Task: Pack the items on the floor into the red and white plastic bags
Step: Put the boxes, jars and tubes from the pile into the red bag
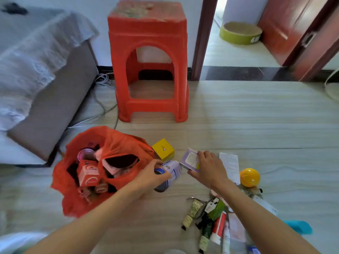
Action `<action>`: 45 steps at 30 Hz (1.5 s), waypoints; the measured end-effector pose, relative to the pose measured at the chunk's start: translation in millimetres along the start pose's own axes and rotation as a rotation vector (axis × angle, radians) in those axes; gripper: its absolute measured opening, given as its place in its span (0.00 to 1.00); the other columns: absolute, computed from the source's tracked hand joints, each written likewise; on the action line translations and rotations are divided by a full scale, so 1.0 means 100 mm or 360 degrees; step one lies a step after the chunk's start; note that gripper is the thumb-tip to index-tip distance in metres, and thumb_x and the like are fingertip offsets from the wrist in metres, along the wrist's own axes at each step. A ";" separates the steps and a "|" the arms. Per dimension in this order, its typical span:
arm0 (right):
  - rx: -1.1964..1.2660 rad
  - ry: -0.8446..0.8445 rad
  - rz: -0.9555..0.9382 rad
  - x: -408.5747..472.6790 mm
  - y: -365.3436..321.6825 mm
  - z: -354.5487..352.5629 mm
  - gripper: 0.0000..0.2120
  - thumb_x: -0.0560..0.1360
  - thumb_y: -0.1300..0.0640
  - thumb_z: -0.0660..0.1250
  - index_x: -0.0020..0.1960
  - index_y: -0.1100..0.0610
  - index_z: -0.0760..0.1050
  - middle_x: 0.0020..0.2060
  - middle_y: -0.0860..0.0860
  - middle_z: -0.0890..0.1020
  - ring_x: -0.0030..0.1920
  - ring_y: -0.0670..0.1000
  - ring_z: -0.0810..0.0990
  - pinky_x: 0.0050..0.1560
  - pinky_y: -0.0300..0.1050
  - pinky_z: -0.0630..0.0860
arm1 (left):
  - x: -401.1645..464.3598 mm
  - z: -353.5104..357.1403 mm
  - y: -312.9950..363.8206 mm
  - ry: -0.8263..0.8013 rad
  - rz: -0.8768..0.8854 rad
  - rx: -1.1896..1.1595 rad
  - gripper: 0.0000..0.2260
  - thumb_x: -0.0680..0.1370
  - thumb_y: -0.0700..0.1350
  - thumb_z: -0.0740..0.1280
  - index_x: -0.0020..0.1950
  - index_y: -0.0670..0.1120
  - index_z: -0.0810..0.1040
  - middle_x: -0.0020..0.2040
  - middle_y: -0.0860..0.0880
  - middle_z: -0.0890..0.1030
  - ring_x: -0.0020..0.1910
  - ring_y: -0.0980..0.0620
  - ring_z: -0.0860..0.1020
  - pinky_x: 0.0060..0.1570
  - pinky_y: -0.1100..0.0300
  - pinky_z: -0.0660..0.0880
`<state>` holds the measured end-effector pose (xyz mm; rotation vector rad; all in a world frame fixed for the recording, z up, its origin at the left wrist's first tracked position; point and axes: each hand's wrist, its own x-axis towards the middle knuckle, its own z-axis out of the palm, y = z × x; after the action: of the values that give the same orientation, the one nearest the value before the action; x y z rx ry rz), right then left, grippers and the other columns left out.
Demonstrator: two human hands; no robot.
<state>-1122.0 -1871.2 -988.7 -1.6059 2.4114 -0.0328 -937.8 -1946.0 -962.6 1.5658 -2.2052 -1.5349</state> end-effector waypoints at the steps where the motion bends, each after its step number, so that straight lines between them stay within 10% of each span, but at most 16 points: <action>1: 0.0007 0.0040 -0.0003 -0.06 -0.12 -0.11 0.31 0.72 0.38 0.63 0.65 0.58 0.63 0.61 0.56 0.72 0.61 0.57 0.70 0.57 0.50 0.70 | -0.13 -0.17 0.04 0.0013 0.0014 0.0049 0.22 0.71 0.48 0.69 0.64 0.48 0.70 0.58 0.50 0.74 0.52 0.54 0.72 0.49 0.65 0.66; 14: 0.0698 0.0114 -0.0226 -0.31 -1.87 -0.88 0.26 0.69 0.32 0.60 0.46 0.56 0.75 0.43 0.55 0.79 0.47 0.57 0.78 0.41 0.44 0.68 | -1.39 -1.85 -0.35 0.0526 -0.0146 -0.0405 0.10 0.76 0.45 0.65 0.56 0.46 0.71 0.52 0.44 0.74 0.50 0.47 0.75 0.50 0.52 0.76; 21: 0.0004 -0.0037 -0.0679 -0.05 -2.56 -0.78 0.30 0.70 0.38 0.65 0.61 0.60 0.68 0.61 0.60 0.72 0.62 0.61 0.69 0.58 0.53 0.69 | -1.33 -1.93 -0.98 0.0740 -0.0227 -0.0338 0.19 0.72 0.44 0.69 0.62 0.44 0.71 0.51 0.46 0.73 0.44 0.51 0.73 0.34 0.65 0.70; 26: -0.0401 -0.0202 -0.0578 0.39 -2.73 -0.54 0.29 0.71 0.40 0.65 0.65 0.58 0.70 0.64 0.59 0.70 0.66 0.60 0.66 0.63 0.53 0.66 | -0.91 -1.91 -1.14 0.0712 -0.0226 -0.0334 0.20 0.71 0.45 0.70 0.61 0.47 0.71 0.52 0.46 0.76 0.47 0.48 0.76 0.43 0.59 0.75; 33: 0.0235 0.0084 -0.0058 0.90 -2.59 -0.23 0.27 0.75 0.41 0.61 0.62 0.62 0.72 0.61 0.62 0.73 0.63 0.61 0.70 0.61 0.51 0.68 | -0.21 -1.71 -1.02 0.0823 -0.0086 0.0027 0.24 0.69 0.50 0.70 0.63 0.48 0.69 0.52 0.47 0.78 0.52 0.45 0.77 0.52 0.55 0.74; 37: 0.0706 0.0113 -0.0317 0.97 -2.48 -0.02 0.22 0.77 0.51 0.61 0.67 0.60 0.69 0.65 0.58 0.70 0.66 0.57 0.69 0.65 0.44 0.62 | 0.14 -1.62 -1.10 0.1042 0.0098 0.0575 0.25 0.69 0.47 0.70 0.65 0.44 0.69 0.55 0.41 0.76 0.54 0.38 0.72 0.55 0.50 0.69; 45: -0.0214 0.0282 -0.0802 0.64 -2.00 0.53 0.27 0.61 0.33 0.57 0.46 0.51 0.80 0.46 0.47 0.83 0.47 0.49 0.83 0.64 0.54 0.62 | 0.50 -1.60 -1.45 0.1027 0.0086 0.1082 0.24 0.71 0.51 0.71 0.64 0.45 0.70 0.61 0.44 0.75 0.59 0.42 0.70 0.56 0.51 0.66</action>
<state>-952.8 -2002.4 -1022.2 -2.3229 2.0962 -0.1075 -778.5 -2092.7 -1008.2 1.7594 -2.3955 -0.1522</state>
